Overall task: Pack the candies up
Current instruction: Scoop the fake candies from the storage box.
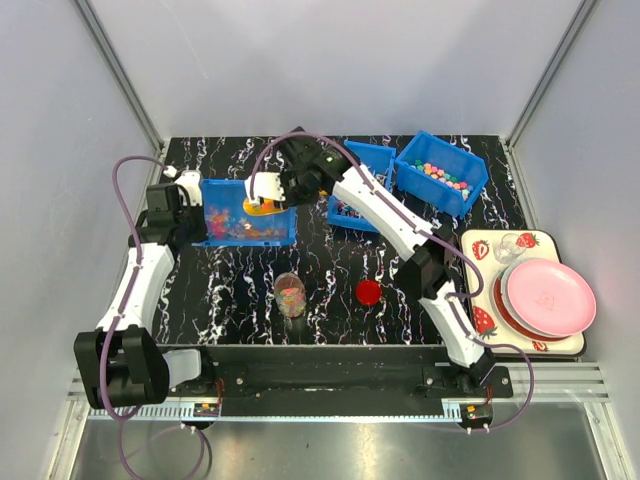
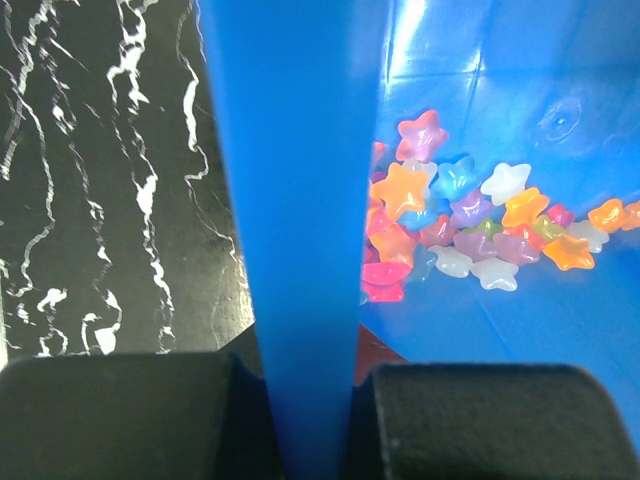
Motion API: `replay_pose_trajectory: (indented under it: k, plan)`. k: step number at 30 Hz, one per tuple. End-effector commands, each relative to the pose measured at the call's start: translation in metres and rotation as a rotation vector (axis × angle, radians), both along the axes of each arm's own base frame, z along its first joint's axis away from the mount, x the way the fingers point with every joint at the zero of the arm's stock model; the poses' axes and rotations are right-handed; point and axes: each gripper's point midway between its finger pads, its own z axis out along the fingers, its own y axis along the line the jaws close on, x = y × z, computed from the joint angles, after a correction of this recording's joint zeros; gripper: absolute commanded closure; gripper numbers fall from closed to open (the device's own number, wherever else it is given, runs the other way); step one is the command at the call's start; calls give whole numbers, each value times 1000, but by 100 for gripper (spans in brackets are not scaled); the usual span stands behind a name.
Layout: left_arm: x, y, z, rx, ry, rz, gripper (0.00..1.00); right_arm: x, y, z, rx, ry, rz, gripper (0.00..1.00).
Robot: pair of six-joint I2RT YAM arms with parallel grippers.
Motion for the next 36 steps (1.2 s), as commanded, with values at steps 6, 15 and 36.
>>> replay_pose_trajectory:
  k: [6, 15, 36]
  plan:
    - [28, -6, 69, -18, -236, 2, 100, -6, -20, -49, -390, -92, 108, 100]
    - [31, 8, 58, 49, -214, 82, 100, 4, -19, -34, -427, -197, 93, 100]
    - [33, 23, 41, 103, -155, 241, 100, -20, 69, -75, -436, -346, 193, 100]
